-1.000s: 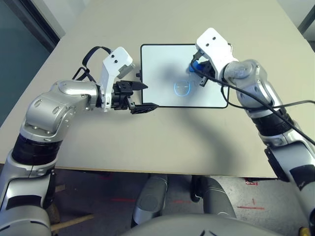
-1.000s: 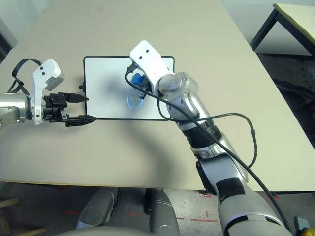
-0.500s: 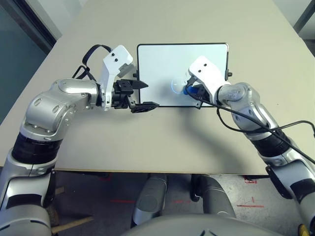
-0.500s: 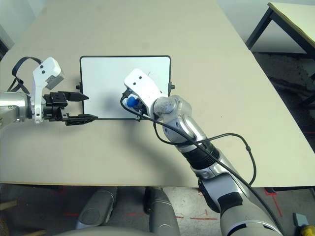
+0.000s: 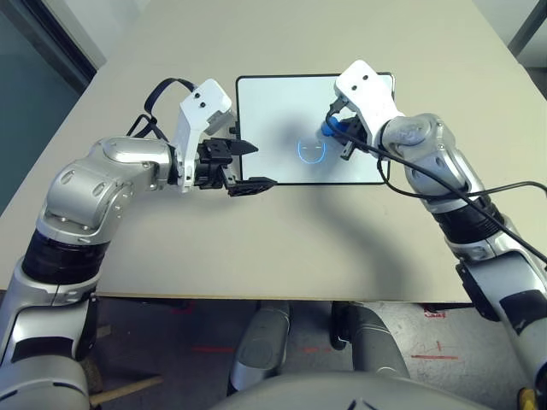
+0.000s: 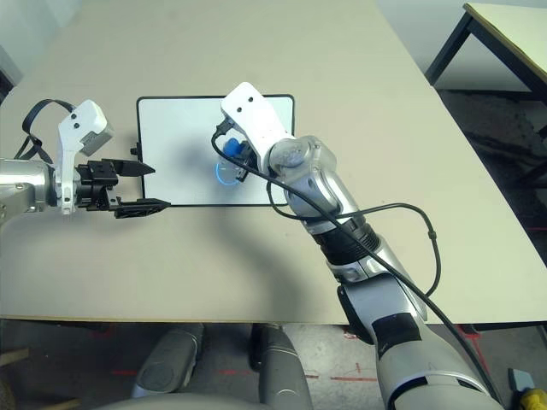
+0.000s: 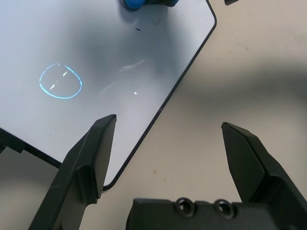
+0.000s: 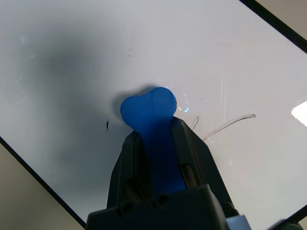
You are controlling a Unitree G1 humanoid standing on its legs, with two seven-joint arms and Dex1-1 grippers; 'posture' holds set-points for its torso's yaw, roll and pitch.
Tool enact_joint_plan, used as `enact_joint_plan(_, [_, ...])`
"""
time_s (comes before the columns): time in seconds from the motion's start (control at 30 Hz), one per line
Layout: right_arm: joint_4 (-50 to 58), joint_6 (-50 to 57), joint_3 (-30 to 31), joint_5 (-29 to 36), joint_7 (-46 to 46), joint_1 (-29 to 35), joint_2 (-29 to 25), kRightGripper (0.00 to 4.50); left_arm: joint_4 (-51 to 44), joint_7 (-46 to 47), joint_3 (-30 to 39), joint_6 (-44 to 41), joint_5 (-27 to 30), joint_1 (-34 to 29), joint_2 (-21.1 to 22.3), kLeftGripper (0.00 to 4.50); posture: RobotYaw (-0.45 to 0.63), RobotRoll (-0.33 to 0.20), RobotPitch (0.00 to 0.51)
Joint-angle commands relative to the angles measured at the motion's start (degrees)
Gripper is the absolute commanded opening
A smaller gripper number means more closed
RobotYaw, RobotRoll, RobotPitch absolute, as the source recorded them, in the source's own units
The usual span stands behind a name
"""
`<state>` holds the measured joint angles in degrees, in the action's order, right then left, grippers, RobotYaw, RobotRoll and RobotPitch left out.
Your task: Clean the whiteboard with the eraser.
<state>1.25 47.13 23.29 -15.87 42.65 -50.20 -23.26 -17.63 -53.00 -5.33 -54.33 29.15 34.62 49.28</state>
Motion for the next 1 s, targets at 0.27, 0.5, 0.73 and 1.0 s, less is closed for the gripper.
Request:
enact_joint_plan(0.27, [4.6, 2.9, 4.9, 0.4, 1.3, 8.0, -0.4, 0.8, 0.2, -0.4, -0.7, 0.7, -0.4, 0.1, 0.0, 4.5, 0.18, 0.0, 0.172])
enact_joint_plan(0.5, [5.7, 3.2, 5.7, 0.4, 1.8, 9.0, -0.8, 0.8, 0.2, -0.5, -0.8, 0.7, -0.5, 0.2, 0.0, 4.5, 0.18, 0.0, 0.172])
enact_joint_plan(0.73, [1.2, 1.3, 3.2, 0.7, 0.0, 3.6, 0.9, 0.8, 0.3, -0.5, -0.8, 0.7, -0.5, 0.2, -0.1, 4.5, 0.18, 0.0, 0.172])
enact_joint_plan(1.0, [-1.5, -0.3, 0.8, 1.4, -1.9, 0.0, 2.1, 0.8, 0.1, -0.4, -0.7, 0.6, -0.5, 0.1, -0.1, 4.5, 0.18, 0.0, 0.171])
